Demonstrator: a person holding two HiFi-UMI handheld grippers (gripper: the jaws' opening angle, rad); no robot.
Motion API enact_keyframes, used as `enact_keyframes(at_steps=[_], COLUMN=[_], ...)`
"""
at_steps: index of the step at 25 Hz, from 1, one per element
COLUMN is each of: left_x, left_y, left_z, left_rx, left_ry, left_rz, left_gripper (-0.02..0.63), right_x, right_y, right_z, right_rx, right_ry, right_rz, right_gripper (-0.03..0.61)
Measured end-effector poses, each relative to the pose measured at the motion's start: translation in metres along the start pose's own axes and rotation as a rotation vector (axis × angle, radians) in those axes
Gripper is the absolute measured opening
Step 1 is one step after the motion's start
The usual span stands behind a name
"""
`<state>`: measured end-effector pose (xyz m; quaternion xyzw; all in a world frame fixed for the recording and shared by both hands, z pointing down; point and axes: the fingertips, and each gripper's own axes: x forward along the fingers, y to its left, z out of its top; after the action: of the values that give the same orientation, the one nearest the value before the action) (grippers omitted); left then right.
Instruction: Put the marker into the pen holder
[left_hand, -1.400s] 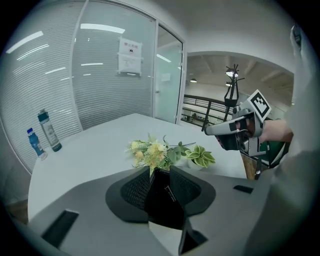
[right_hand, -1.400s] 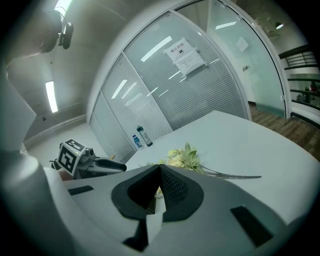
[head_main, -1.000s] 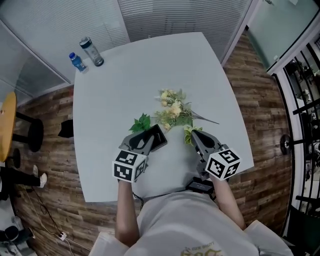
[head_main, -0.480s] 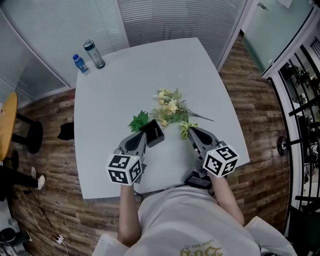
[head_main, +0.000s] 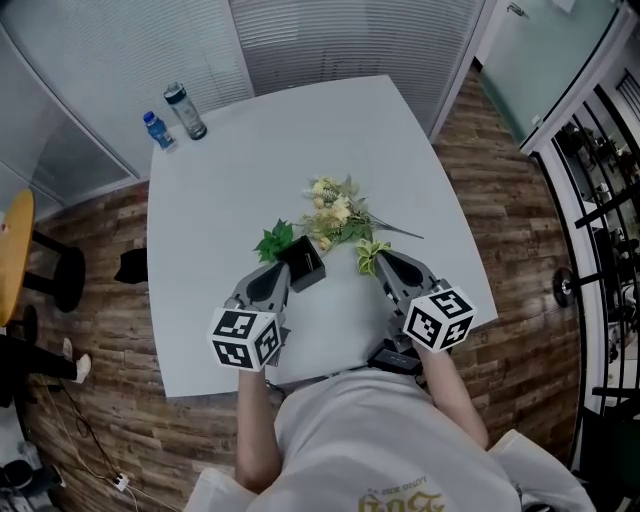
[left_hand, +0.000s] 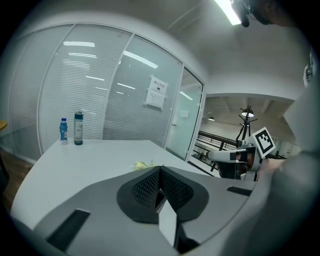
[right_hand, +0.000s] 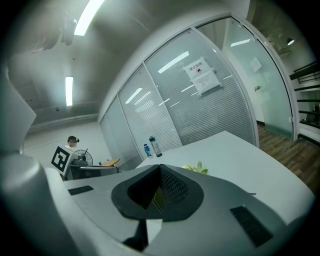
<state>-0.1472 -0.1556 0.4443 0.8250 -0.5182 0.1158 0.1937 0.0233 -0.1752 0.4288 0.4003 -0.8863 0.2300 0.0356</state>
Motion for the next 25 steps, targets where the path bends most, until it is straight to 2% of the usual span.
enact_keyframes(at_steps=[6, 25], left_x=[-0.0026, 0.0020], left_y=[-0.0022, 0.0068], left_z=[-0.0006, -0.0066], left_rx=[-0.004, -0.036], left_ry=[-0.003, 0.005], left_rz=[-0.013, -0.013], left_gripper=[0.011, 0.012], right_x=[-0.0017, 0.0055], right_y=[0.0005, 0.0014], right_z=[0.0046, 0.0051], right_rx=[-0.036, -0.024], right_ry=[-0.028, -0.026], right_rz=[-0.025, -0.015], right_gripper=[0.015, 0.015])
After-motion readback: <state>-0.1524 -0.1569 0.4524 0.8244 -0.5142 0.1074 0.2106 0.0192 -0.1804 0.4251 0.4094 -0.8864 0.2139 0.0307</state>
